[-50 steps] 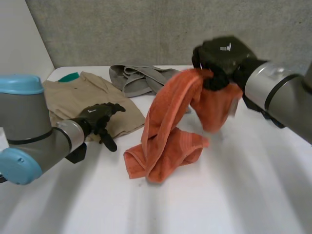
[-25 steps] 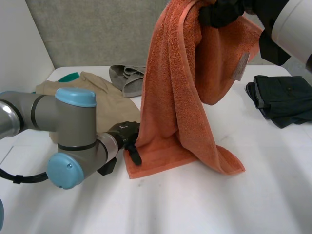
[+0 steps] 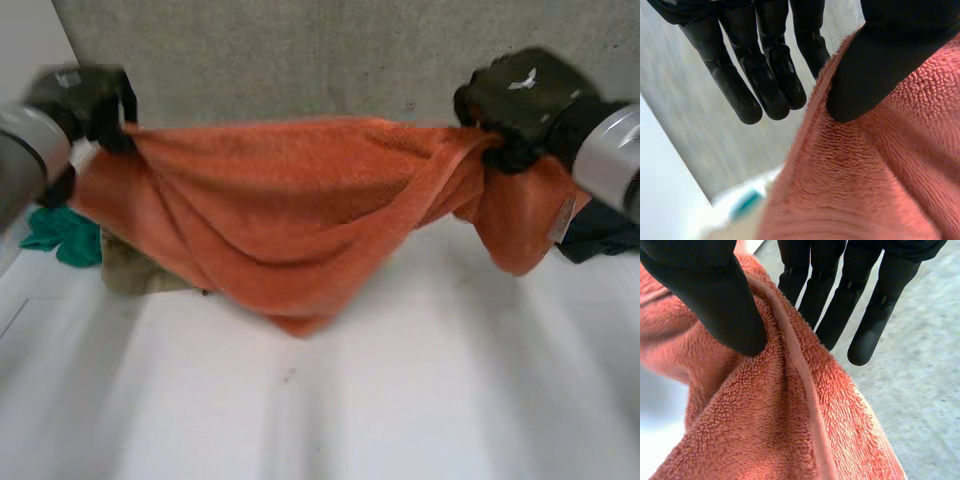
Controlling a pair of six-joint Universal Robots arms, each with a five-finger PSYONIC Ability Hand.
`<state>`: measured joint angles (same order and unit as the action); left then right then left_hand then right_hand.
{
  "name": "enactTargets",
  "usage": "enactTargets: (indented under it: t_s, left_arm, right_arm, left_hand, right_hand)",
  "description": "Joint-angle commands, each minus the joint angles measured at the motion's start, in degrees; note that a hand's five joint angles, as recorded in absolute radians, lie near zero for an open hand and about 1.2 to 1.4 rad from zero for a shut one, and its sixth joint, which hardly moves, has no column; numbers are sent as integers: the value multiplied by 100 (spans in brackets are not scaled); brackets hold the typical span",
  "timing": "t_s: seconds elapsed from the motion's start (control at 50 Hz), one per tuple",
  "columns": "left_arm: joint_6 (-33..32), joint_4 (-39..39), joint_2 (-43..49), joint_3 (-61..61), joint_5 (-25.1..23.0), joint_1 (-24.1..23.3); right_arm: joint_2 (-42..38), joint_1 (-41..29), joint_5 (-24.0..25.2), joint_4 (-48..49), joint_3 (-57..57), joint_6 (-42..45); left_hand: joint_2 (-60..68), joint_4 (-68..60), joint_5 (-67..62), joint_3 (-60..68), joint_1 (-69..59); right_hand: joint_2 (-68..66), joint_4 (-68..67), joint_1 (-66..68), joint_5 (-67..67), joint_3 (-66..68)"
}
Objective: Fold the laundry.
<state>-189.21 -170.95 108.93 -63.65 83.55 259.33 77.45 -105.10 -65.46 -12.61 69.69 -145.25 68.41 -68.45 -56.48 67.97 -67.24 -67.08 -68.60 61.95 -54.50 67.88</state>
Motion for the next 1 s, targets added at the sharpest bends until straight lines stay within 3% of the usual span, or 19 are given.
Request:
enactTargets:
  t_s: [0.02, 0.14, 0.22, 0.28, 0.32, 0.42, 0.5, 0.54, 0.58, 0.66, 0.9, 1.0]
  left_arm:
    - [-336, -1238, 392, 783, -304, -303]
    - [-433, -1915, 901, 1013, 432, -392]
    - [-354, -1810, 876, 523, 698, -383]
    - [-301, -1784, 744, 21, 523, -383]
    - [-301, -1793, 569, -533, 233, -392]
    - [-310, -1810, 419, -1588, -163, -427]
    - [-310, -1758, 375, -2212, -277, -427]
    - [-310, -1705, 366, -2476, -313, -436]
    - [-310, -1670, 340, -2608, -348, -453]
    - [-354, -1617, 120, -2775, -462, -567]
    - [-679, -1450, -617, -2767, -410, -839]
    - [-662, -1318, -952, -2627, -409, -989]
  right_arm:
    - [-1082, -485, -98, 1758, -377, 155]
    - [-1671, -538, -598, 4410, -45, -213]
    - [-1629, -503, -425, 5126, 648, -459]
    - [-1541, -476, -99, 5093, 1115, -539]
    - [-1470, -424, 252, 4953, 1546, -478]
    - [-1470, -240, 517, 4189, 2206, 101]
    - [-1426, 15, 403, 3039, 2347, 900]
    - [-1356, 156, 315, 2230, 2251, 1340]
    - [-1294, 218, 254, 1781, 2137, 1473]
    - [-1215, 183, 60, 1094, 1724, 1097]
    - [-1214, -71, -265, -408, 432, -1460]
    - [-1496, -379, -379, -559, 352, -1594]
  left_hand:
    - [1159, -1155, -1352, 1203, -1276]
    - [1159, -1155, -1352, 1203, -1276]
    - [1159, -1155, -1352, 1203, -1276]
    - [1159, -1155, -1352, 1203, -1276]
    - [1159, -1155, -1352, 1203, -1276]
    - [1159, -1155, -1352, 1203, -1276]
    - [1159, -1155, -1352, 1203, -1276]
    - [1159, -1155, -1352, 1203, -1276]
    - [1159, -1155, -1352, 1203, -1276]
    - [1159, -1155, -1352, 1203, -1276]
    - [1159, -1155, -1352, 1203, -1276]
    - [1159, -1155, -1352, 1203, -1276]
  right_hand:
    - [-1292, -1140, 1805, -1550, 1212]
    - [-1292, -1140, 1805, -1550, 1212]
    - [-1292, -1140, 1805, -1550, 1212]
    - [-1292, -1140, 1805, -1550, 1212]
    - [-1292, -1140, 1805, -1550, 1212]
    - [-1023, -872, 1537, -1281, 943]
    - [1412, 1564, -899, 1154, -1492]
    - [3731, 3883, -3217, 3473, -3811]
    - [4561, 4712, -4047, 4303, -4640]
    - [4732, 4884, -4219, 4474, -4812]
    - [4918, 5070, -4404, 4660, -4998]
    - [4783, 4935, -4270, 4525, -4863]
